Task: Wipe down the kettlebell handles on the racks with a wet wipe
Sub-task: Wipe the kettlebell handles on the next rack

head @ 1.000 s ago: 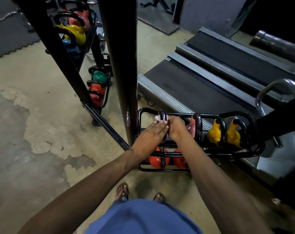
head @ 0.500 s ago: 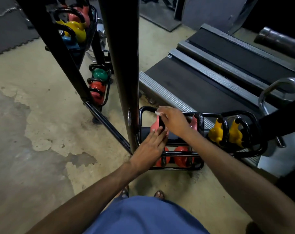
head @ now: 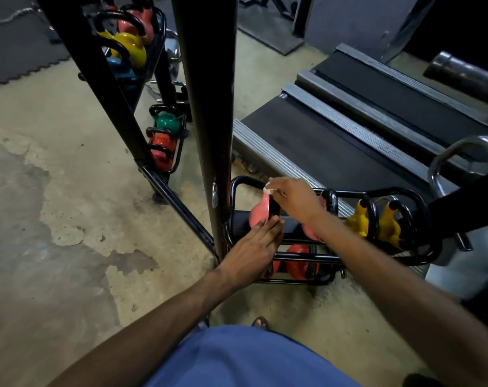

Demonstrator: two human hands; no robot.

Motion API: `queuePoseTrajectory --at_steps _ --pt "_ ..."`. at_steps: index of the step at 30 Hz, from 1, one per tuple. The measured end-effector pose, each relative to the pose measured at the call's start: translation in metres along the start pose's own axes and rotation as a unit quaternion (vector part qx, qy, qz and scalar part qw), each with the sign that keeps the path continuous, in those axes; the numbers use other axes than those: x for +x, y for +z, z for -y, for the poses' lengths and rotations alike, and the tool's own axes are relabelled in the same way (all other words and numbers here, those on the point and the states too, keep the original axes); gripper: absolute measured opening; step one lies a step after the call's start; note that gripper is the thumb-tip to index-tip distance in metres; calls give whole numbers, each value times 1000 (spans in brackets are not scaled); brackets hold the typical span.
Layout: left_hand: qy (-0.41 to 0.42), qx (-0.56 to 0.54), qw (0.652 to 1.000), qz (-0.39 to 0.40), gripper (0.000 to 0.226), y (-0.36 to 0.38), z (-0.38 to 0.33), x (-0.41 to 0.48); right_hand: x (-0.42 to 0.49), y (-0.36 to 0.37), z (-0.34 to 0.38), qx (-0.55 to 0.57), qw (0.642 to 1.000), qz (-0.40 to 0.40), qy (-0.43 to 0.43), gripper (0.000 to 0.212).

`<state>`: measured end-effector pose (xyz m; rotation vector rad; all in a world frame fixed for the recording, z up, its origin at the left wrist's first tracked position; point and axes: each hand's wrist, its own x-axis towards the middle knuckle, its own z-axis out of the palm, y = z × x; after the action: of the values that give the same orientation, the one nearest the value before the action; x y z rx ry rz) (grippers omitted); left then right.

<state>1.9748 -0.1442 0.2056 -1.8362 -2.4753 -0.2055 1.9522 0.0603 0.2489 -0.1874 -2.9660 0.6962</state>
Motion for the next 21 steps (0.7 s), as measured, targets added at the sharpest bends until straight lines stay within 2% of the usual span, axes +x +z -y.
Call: queuePoseTrajectory --at_steps 2,3,4,5,7,8,9,11,14,17,20,21 --pt "3 -25 1000 -5 79 -1 4 0 -27 19 17 118 977 -125 127 20" --pt "5 -42 999 -5 79 -3 8 -1 -38 28 25 190 951 -145 195 18" --pt "9 -56 998 -2 79 -4 11 -3 -43 33 32 287 911 -148 257 22" --pt "13 -68 998 5 77 -5 14 -4 -41 35 35 395 847 -141 326 28" --pt "26 -81 996 15 71 -6 21 -8 -27 33 31 564 702 -68 430 29" --pt "30 -83 996 20 69 -6 24 -9 -20 30 28 615 653 -21 441 29" --pt "33 -82 996 23 69 -6 26 -8 -15 28 23 641 630 16 439 31" --pt "38 -73 996 22 68 -7 27 -6 -14 30 15 651 629 37 423 34" --pt "27 -68 997 17 66 -6 27 -7 -31 38 12 612 687 37 390 35" --pt "11 -82 997 9 66 -4 24 -13 -27 37 9 606 696 29 384 36" --pt "2 -101 995 -1 66 -4 23 -14 -12 34 10 585 694 -56 416 24" --pt "1 -107 994 -5 66 -5 22 -14 -14 36 14 558 708 -95 422 19"
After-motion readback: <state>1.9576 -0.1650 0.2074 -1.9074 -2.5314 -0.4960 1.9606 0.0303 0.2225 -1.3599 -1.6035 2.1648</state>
